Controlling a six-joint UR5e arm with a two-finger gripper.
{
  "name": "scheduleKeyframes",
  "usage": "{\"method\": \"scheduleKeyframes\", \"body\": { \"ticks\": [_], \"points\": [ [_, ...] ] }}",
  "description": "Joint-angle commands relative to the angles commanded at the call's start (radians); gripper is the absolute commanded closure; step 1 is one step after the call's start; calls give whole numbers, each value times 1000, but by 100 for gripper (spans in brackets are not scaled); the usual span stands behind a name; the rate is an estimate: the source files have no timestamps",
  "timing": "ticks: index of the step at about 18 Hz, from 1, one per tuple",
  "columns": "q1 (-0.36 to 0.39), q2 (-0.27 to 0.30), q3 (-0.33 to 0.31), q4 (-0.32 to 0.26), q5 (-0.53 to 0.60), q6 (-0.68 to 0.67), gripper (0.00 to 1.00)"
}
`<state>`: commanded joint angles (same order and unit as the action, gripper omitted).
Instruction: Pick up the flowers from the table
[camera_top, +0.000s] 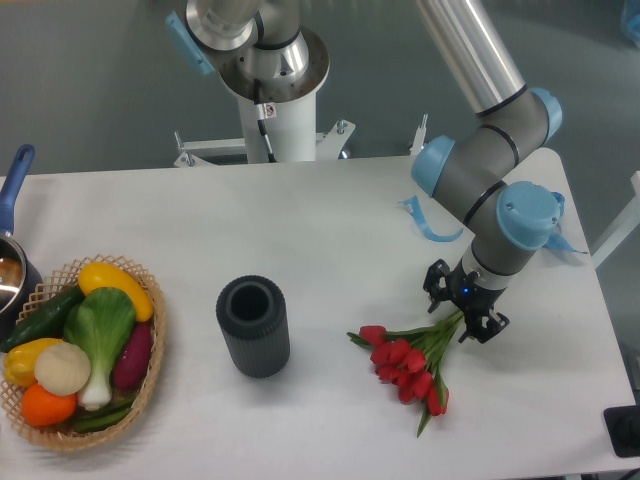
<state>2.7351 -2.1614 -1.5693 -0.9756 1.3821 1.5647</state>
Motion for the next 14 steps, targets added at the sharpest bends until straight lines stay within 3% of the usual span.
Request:
{"method": "scheduleKeyframes", "body": {
  "ticks": [2, 4, 11, 14],
  "points": [
    [-2, 5, 6, 0, -3, -25, 67],
    [-11, 6, 17, 0, -8, -41, 80],
    [-31, 9, 29, 0, -6, -66, 87],
    [-31, 54, 32, 0, -24, -66, 87]
  ]
}}
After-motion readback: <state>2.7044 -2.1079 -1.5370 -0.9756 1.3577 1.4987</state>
